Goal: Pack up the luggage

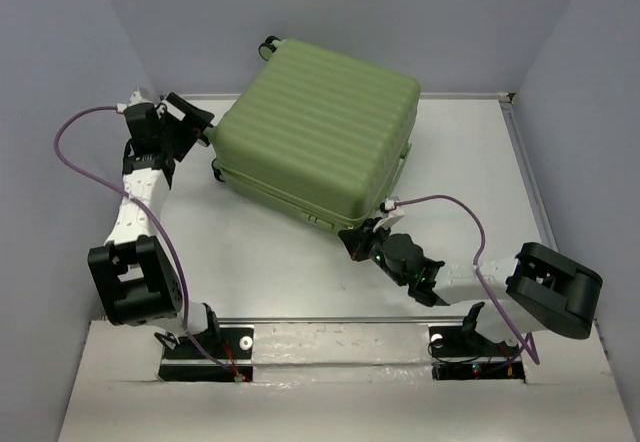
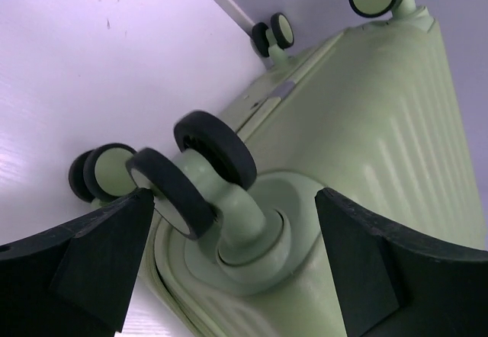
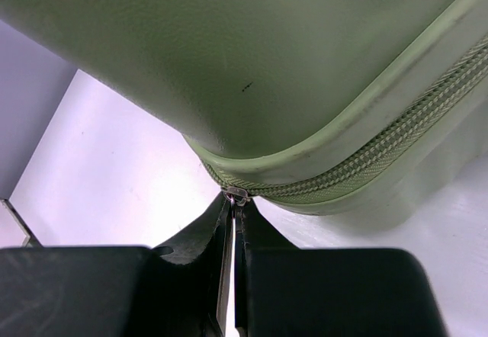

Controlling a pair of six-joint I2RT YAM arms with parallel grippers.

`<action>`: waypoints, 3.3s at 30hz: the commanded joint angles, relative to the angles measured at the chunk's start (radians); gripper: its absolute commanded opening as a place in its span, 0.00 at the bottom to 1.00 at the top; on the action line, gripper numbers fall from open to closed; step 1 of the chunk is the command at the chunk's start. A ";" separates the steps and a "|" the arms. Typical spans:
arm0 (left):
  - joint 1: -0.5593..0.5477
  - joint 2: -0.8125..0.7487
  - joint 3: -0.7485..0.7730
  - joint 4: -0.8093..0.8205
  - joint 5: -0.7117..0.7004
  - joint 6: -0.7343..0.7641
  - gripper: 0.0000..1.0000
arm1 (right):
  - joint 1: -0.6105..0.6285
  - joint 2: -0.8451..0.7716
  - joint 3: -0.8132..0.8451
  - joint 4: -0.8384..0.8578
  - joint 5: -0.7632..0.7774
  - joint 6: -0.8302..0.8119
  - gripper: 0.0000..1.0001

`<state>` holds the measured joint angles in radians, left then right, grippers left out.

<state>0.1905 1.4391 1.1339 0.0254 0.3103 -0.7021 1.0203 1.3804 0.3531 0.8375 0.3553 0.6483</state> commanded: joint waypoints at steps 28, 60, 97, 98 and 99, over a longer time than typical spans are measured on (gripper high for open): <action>0.017 0.127 -0.052 0.392 0.116 -0.235 0.41 | 0.017 -0.021 0.058 -0.080 -0.101 -0.041 0.07; -0.218 -0.293 -0.378 0.433 0.296 -0.140 0.06 | 0.025 -0.015 0.407 -0.377 0.060 -0.190 0.07; 0.041 -0.286 -0.395 0.352 0.256 -0.197 0.99 | -0.192 -0.575 0.198 -0.899 -0.208 -0.303 0.37; 0.041 -0.276 -0.388 0.355 0.248 -0.203 0.99 | -0.192 -0.566 0.195 -0.888 -0.210 -0.303 0.37; 0.043 -0.267 -0.376 0.357 0.240 -0.207 0.99 | -0.192 -0.561 0.192 -0.884 -0.213 -0.303 0.37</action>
<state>0.2367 1.1442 0.7025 0.2703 0.5060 -0.8528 0.8268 0.8082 0.5224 -0.1169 0.1867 0.3733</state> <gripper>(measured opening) 0.990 0.370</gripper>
